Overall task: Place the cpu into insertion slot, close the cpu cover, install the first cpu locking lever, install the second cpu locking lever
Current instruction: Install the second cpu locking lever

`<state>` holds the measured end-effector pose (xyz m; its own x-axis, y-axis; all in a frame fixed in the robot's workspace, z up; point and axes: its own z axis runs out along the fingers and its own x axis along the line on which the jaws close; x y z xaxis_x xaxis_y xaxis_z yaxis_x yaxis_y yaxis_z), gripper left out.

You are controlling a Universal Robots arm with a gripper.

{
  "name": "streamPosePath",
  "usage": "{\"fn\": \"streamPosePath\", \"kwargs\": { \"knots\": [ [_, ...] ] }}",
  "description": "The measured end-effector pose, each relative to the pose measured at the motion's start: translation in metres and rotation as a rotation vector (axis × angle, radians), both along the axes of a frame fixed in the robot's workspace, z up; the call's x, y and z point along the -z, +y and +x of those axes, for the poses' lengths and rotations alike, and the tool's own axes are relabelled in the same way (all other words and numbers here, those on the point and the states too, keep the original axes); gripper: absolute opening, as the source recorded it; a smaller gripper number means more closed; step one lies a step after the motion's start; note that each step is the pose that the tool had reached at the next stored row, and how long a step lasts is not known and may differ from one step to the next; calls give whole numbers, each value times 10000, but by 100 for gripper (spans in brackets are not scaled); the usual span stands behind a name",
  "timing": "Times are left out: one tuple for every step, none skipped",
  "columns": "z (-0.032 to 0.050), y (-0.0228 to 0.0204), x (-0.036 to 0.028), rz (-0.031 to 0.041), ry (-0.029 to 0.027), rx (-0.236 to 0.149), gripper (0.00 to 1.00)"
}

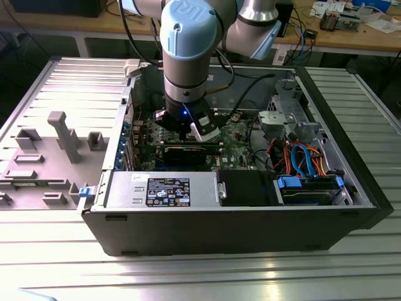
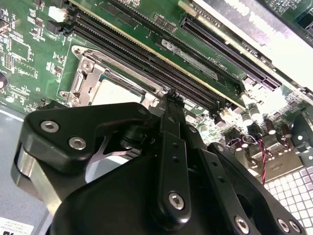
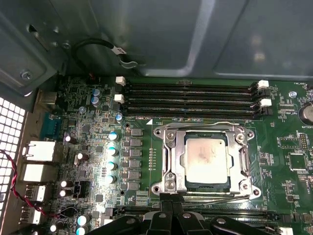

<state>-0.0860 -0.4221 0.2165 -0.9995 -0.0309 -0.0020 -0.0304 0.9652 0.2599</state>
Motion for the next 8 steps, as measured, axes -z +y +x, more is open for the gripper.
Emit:
{"fn": "streamPosePath", "kwargs": {
  "knots": [
    [0,0,0,7,0,0,11],
    [0,0,0,12,0,0,11],
    [0,0,0,20,0,0,11],
    [0,0,0,26,0,0,11],
    [0,0,0,30,0,0,11],
    [0,0,0,40,0,0,11],
    [0,0,0,45,0,0,11],
    [0,0,0,50,0,0,11]
  ]
}}
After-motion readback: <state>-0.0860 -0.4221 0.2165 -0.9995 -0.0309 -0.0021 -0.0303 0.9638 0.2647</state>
